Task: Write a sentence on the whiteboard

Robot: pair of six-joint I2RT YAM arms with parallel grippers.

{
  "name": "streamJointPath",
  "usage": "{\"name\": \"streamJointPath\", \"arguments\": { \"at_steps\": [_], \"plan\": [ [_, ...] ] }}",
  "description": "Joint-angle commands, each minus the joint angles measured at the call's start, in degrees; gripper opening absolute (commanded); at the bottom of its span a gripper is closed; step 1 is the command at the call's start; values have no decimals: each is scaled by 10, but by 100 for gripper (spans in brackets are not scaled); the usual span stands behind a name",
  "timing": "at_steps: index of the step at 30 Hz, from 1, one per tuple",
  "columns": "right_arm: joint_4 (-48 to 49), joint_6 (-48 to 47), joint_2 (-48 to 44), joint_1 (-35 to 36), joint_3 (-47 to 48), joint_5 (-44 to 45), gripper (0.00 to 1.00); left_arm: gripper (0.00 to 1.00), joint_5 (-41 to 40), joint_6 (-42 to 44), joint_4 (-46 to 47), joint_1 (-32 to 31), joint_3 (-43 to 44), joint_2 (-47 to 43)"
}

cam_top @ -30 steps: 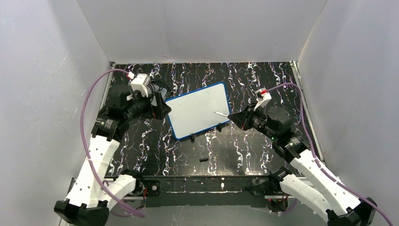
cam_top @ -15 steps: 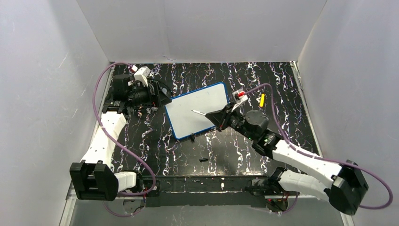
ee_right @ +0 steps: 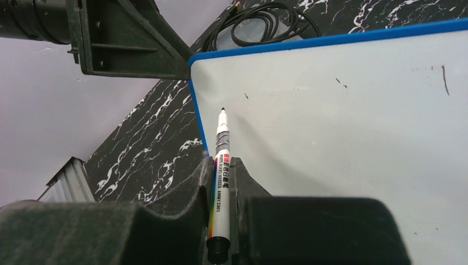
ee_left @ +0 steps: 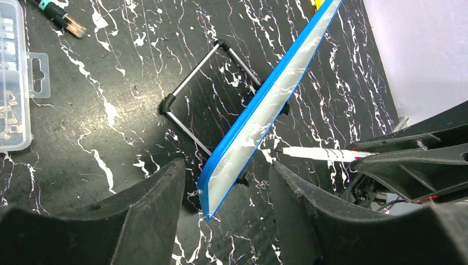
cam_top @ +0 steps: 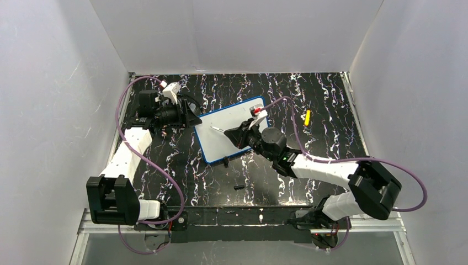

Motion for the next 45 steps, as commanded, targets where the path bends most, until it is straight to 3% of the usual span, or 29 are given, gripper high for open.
{"name": "streamJointPath", "arguments": {
  "at_steps": [1, 11, 37, 45],
  "plan": [
    [79, -24, 27, 7, 48, 14, 1, 53, 12, 11, -1, 2, 2, -1],
    [96, -32, 68, 13, 73, 14, 1, 34, 8, 18, -9, 1, -3, -3],
    [125, -48, 97, 28, 80, 38, 1, 0, -9, 78, -22, 2, -9, -3],
    [130, -50, 101, 32, 80, 48, 1, 0, -8, 97, -17, 2, -20, -15]
  ]
}}
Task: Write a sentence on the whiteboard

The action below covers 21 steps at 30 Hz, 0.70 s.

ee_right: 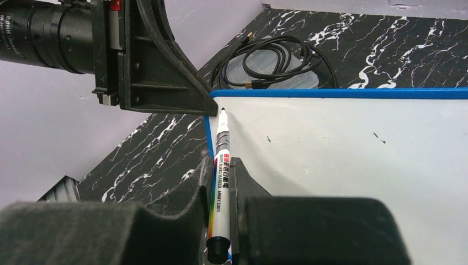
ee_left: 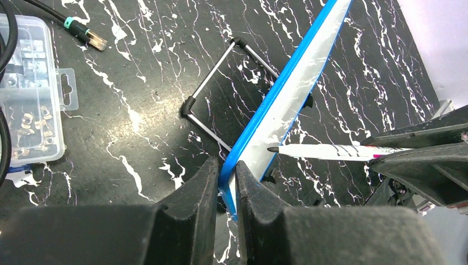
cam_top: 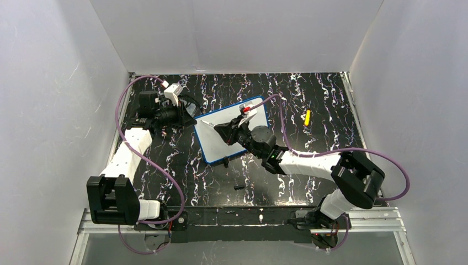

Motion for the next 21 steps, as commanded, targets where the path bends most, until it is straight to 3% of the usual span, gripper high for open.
{"name": "streamJointPath", "arguments": {
  "at_steps": [1, 21],
  "plan": [
    [39, -11, 3, 4, 17, 20, 1, 0, 2, 19, -16, 2, -16, -17],
    [31, -22, 33, 9, 31, 42, 1, 0, 12, 25, -14, 1, -19, -26]
  ]
}}
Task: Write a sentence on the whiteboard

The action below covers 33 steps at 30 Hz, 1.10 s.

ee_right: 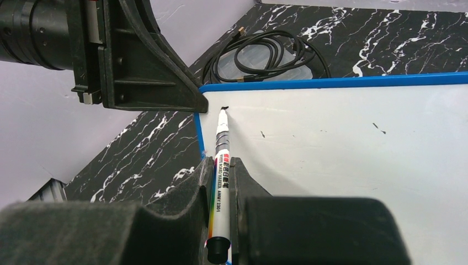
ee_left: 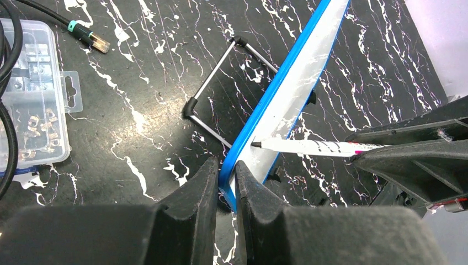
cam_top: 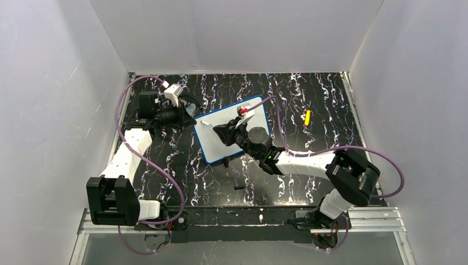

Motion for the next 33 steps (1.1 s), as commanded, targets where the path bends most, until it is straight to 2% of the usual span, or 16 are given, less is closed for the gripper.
{"name": "streamJointPath", "arguments": {
  "at_steps": [1, 12, 33],
  "plan": [
    [21, -17, 13, 3, 28, 14, 1, 0, 13, 9, -19, 0, -13, -21],
    [3, -18, 8, 12, 5, 13, 1, 0, 12, 8, -18, 1, -12, -24],
    [-19, -26, -37, 18, -45, 77, 1, 0, 8, 9, -18, 1, -14, -31]
  ]
}}
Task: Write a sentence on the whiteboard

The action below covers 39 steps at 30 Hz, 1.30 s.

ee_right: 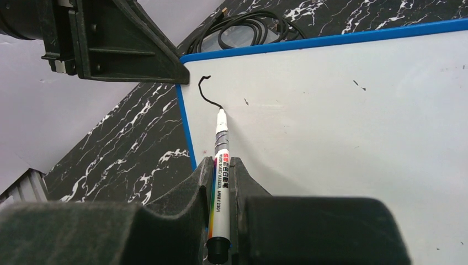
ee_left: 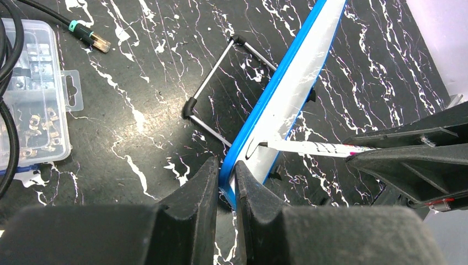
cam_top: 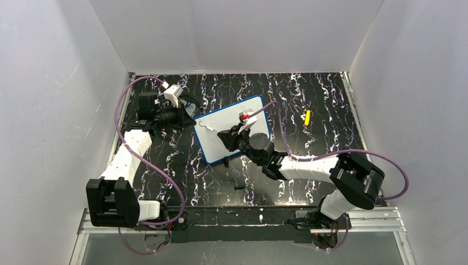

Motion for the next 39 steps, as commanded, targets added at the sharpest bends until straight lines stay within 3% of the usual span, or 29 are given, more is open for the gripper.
{"name": "streamJointPath", "arguments": {
  "at_steps": [1, 25, 39],
  "plan": [
    [-8, -15, -14, -1, -6, 33, 1, 0, 9, 6, -19, 1, -7, -23],
    [20, -17, 7, 29, 22, -12, 1, 0, 6, 7, -17, 0, -10, -28],
    [18, -48, -42, 28, 6, 58, 1, 0, 8, 7, -17, 0, -9, -30]
  ]
}}
